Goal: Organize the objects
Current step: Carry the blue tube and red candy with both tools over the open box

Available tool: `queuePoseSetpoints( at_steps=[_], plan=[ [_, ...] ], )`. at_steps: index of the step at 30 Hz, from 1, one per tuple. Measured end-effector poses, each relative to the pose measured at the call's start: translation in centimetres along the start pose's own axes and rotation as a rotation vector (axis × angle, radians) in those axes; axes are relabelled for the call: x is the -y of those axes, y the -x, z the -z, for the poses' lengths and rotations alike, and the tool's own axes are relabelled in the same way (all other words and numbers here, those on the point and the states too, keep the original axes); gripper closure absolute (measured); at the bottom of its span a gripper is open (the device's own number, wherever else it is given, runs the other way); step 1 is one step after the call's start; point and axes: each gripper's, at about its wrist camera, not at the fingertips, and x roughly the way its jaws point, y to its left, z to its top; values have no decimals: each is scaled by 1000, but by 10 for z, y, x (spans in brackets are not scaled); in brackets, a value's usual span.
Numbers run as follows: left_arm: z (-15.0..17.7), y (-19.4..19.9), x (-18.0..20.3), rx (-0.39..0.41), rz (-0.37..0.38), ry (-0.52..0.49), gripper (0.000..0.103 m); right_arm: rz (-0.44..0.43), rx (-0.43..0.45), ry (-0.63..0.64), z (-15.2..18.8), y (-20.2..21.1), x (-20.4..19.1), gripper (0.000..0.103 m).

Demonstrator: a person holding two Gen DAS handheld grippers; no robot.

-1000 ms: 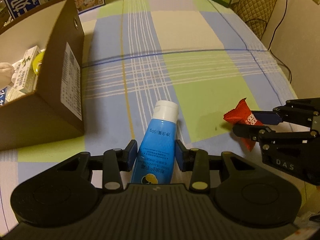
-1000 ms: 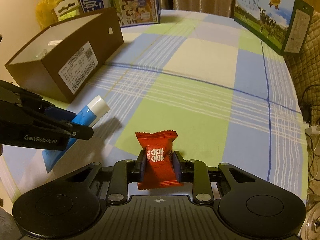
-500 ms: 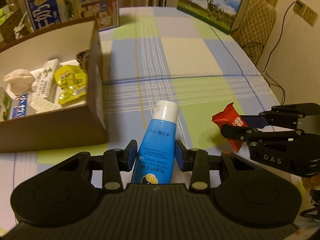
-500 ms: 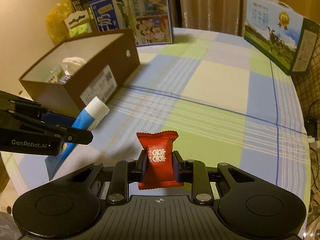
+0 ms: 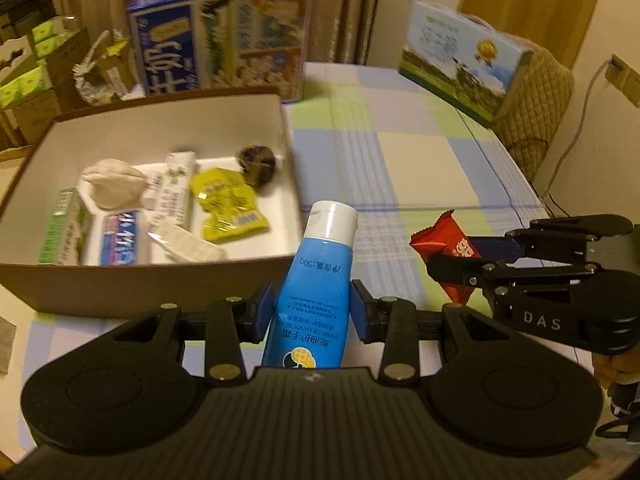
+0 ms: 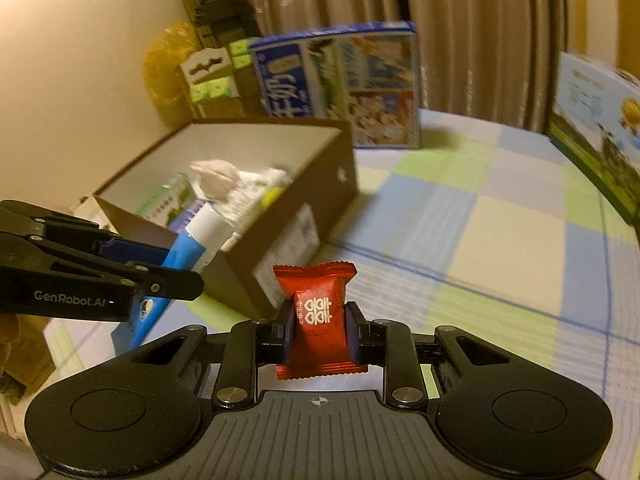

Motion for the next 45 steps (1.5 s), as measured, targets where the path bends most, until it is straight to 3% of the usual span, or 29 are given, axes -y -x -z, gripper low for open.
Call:
queuePoseSetpoints(
  at_steps=[6,16,28,35,45],
  plan=[
    [-9,16,-40,37,-41,43,68,-56,26,36,-26,-20,-32,80],
    [-30,24,-106,92,-110,78,68,-76,68,72,-69,-63,-75,80],
    [-75,0,-178,122,-184,93,68,20,62,22,-106,-118,-84,80],
    [-93,-37,-210,79,-195,120,68,62,40,-10,-116,-142,-80,80],
    [-89,-94,-236,-28,-191,160,68,93,-18,-53,-118,-170,-74,80]
  ],
)
